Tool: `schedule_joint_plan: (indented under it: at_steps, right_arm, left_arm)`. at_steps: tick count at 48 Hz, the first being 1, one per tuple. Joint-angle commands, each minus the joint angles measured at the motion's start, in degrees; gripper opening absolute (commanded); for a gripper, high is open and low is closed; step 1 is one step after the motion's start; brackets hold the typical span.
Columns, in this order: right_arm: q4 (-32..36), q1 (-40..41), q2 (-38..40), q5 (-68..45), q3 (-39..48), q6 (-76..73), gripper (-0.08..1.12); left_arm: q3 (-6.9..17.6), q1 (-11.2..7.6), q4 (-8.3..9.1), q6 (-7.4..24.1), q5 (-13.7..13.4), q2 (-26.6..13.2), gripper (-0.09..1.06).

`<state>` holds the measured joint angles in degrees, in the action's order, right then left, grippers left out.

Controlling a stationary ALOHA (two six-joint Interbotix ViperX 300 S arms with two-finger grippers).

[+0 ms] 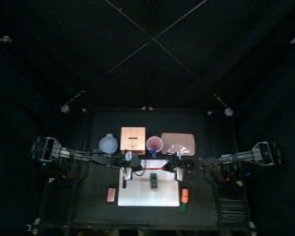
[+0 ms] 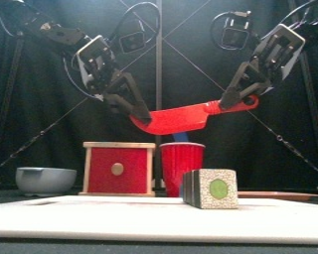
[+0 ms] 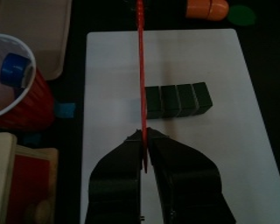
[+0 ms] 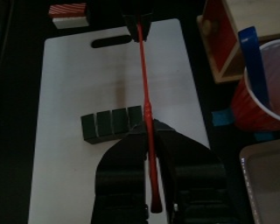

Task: Place sushi on board then cut the sushi with the knife then place the pieces on the plate
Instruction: Cut the sushi into 4 pieces

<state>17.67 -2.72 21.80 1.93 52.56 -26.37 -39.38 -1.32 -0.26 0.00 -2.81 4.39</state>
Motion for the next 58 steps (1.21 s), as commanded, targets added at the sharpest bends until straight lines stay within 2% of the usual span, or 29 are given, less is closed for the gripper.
schedule_joint_plan:
  at_steps: [1,6,18,32,47,58]
  right_arm:
    - [-0.6,-0.1,-0.3,-0.4,-1.4,-0.4,0.34]
    - [-2.3,-0.7,-1.2,-0.1,-1.1,-0.3,0.34]
    - [-5.4,-1.7,-2.7,1.8,-0.3,-0.3,0.34]
    - [-7.6,-2.8,-4.7,3.3,-0.1,-0.3,0.34]
    - [-7.7,-2.8,-7.0,4.4,-0.4,-0.2,0.34]
    - [-7.6,-2.6,-8.1,5.4,-0.4,-0.2,0.34]
  left_arm:
    - [1.7,-0.79,-0.53,-0.1,0.6,-0.3,0.42]
    - [2.0,-1.93,-1.76,-0.1,0.7,-1.6,0.42]
    - [3.8,-3.08,-4.13,0.0,0.6,-4.2,0.42]
    - [5.4,-4.48,-4.48,-0.1,0.6,-6.3,0.42]
    - [5.6,-4.75,-4.75,-0.1,0.6,-7.4,0.42]
    - [5.8,-4.75,-6.59,-0.1,0.6,-8.5,0.42]
